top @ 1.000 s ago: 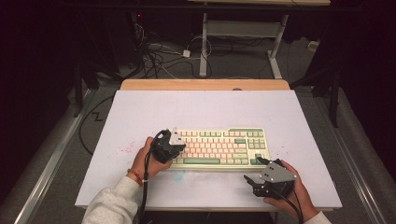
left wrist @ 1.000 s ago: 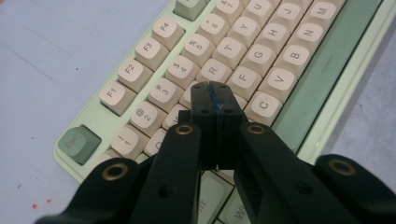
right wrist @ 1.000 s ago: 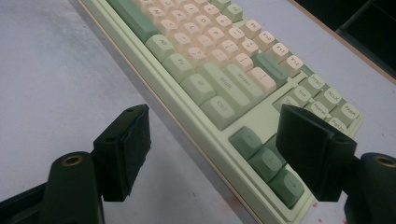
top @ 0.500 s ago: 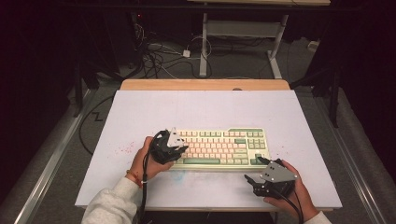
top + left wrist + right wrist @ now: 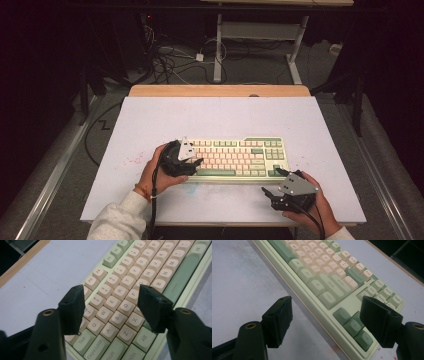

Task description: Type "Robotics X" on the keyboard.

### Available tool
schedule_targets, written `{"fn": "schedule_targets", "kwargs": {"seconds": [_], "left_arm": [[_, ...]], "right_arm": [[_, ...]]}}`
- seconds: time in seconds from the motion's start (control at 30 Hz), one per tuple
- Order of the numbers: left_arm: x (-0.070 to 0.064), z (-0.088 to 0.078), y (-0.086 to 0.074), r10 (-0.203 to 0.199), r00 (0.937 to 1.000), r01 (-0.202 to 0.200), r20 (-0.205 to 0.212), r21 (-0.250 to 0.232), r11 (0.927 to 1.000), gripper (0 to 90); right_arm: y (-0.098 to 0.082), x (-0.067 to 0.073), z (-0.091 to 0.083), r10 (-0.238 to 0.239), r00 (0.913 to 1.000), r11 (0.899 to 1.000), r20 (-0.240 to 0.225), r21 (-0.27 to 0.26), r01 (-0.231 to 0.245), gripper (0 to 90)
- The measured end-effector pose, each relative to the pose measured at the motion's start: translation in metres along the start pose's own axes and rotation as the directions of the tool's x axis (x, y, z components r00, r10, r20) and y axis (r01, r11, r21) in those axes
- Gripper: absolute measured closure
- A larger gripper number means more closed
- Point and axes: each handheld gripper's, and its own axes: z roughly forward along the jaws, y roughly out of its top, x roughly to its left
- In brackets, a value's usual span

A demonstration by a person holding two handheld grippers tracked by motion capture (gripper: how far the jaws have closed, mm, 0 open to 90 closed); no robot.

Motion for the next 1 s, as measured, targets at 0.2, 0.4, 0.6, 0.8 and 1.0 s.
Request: {"fn": "schedule_targets", "kwargs": {"seconds": [0.2,0.4,0.6,0.8,1.0], "left_arm": [[-0.002,-0.001,-0.003,0.021,0.9998,-0.021,-0.005,-0.012,0.9997,24.5],[-0.005,-0.005,-0.006,0.032,0.9984,-0.034,-0.047,-0.058,0.9977,18.1],[-0.008,-0.01,-0.012,0.041,0.9976,-0.045,-0.056,-0.08,0.9958,17.5],[-0.008,-0.017,-0.021,0.056,0.9956,-0.062,-0.075,-0.083,0.9946,17.5],[-0.007,-0.025,-0.03,0.048,0.9953,-0.055,-0.084,-0.085,0.9949,17.5]], "right_arm": [[0.0,-0.001,0.0,0.0,1.0,1.0,0.007,0.001,0.0,26.3],[0.0,-0.001,0.0,0.002,1.0,1.0,0.009,-0.001,-0.002,26.3],[0.0,-0.002,0.0,0.015,0.9999,1.0,0.008,0.001,-0.015,26.3],[0.0,-0.005,-0.001,0.039,0.9992,0.999,0.012,0.001,-0.039,26.9],[0.002,-0.005,-0.001,0.039,0.999,0.999,0.023,0.004,-0.039,27.2]]}}
